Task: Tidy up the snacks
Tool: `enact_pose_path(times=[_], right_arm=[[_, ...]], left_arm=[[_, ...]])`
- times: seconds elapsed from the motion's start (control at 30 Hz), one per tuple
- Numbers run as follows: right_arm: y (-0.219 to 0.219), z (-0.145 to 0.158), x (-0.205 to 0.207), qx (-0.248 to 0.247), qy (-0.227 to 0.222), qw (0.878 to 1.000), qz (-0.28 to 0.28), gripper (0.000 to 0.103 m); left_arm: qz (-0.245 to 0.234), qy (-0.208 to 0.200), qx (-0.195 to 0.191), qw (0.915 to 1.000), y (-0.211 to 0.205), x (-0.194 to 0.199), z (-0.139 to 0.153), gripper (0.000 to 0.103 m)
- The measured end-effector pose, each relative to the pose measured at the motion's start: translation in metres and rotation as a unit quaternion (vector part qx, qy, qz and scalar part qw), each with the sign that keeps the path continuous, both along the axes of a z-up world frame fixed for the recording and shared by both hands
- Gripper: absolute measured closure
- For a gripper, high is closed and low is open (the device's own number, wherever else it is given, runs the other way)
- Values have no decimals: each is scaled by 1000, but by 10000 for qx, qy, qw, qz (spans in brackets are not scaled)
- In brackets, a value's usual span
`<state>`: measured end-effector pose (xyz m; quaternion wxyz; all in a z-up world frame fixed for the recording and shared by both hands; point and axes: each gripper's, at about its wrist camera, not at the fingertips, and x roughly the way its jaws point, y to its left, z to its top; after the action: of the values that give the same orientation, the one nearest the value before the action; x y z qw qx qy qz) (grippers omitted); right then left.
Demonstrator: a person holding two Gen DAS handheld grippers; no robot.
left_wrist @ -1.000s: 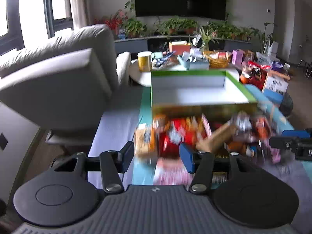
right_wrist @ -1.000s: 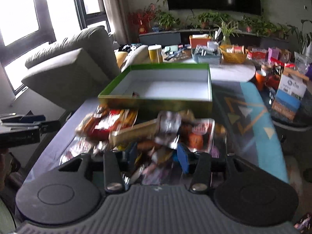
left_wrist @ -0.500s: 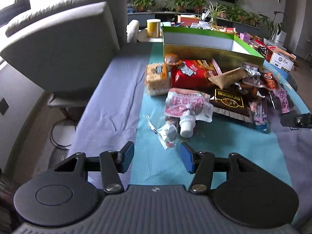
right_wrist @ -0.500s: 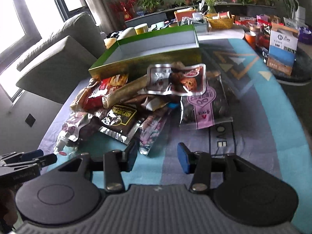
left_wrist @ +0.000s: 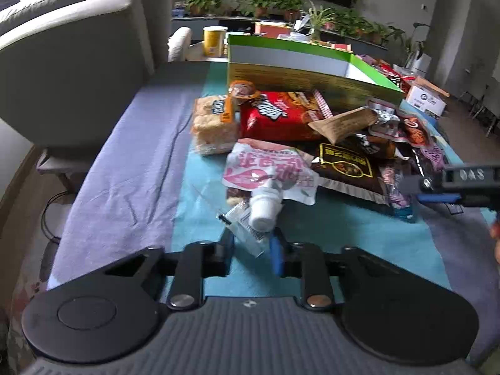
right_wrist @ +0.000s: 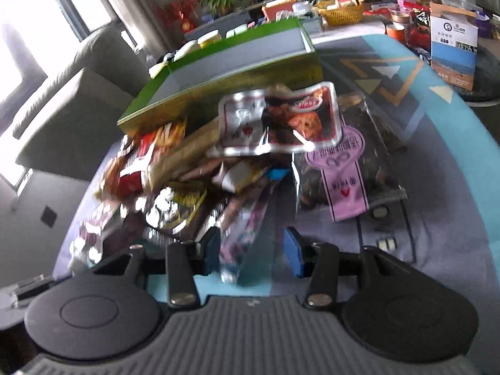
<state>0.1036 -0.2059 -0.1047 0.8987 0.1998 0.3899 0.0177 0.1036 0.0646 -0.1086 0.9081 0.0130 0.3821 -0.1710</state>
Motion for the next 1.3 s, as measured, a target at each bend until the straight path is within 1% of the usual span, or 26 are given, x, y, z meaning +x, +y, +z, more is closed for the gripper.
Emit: enact_pose_path(times=[0.1,0.2,0.27,0.37,0.57,0.73,0.9,0.97,1.07,1.1,1.17,1.2,1.23,1.27,1.3], right_arm=[[-4,-1,8,248,-41,9996,-148,47],[-6,-3,15,461,-8,9988,-172,48],[-3,1,12,437,-140,9989,-97,52],[-1,7,4,425,-291,9987,-30,53],[-2,23,-15,392,-417,9983,92,54],[1,40,-33,151,-603,9978,238,57],[8,58,-51,-301,-961,9938,466,57],[10,64,-56,-445,-1081,9918,512,57],[3,65,-62,-462,-1202,9909,394,57],[0,64,-62,-515,-1170,9913,317,57],[-5,55,-60,-703,-886,9936,15,57],[-6,51,-59,-740,-739,9945,-31,56],[-8,46,-57,-750,-571,9955,-19,53],[-10,39,-55,-709,-461,9964,-4,44],[-11,34,-54,-645,-416,9970,-20,42]], left_arm=[[4,-51,-60,10000,1,0,0,88],[10,-86,-180,9998,5,0,-2,89],[33,-83,-269,9996,9,-1,-2,90],[112,-82,-395,9991,16,-6,0,90],[181,-144,-362,9991,28,-23,10,90],[233,-253,-288,9990,35,-41,22,90],[220,-429,-204,9986,36,-56,38,90],[184,-604,-219,9978,36,-62,46,90],[126,-803,-223,9964,33,-69,59,90],[111,-839,-211,9962,33,-70,61,90],[61,-891,-193,9958,30,-72,65,90],[27,-870,-157,9961,29,-72,64,90],[-4,-832,-110,9965,27,-73,62,90],[-18,-764,-73,9971,27,-72,58,90],[-12,-669,-55,9977,28,-71,54,89]])
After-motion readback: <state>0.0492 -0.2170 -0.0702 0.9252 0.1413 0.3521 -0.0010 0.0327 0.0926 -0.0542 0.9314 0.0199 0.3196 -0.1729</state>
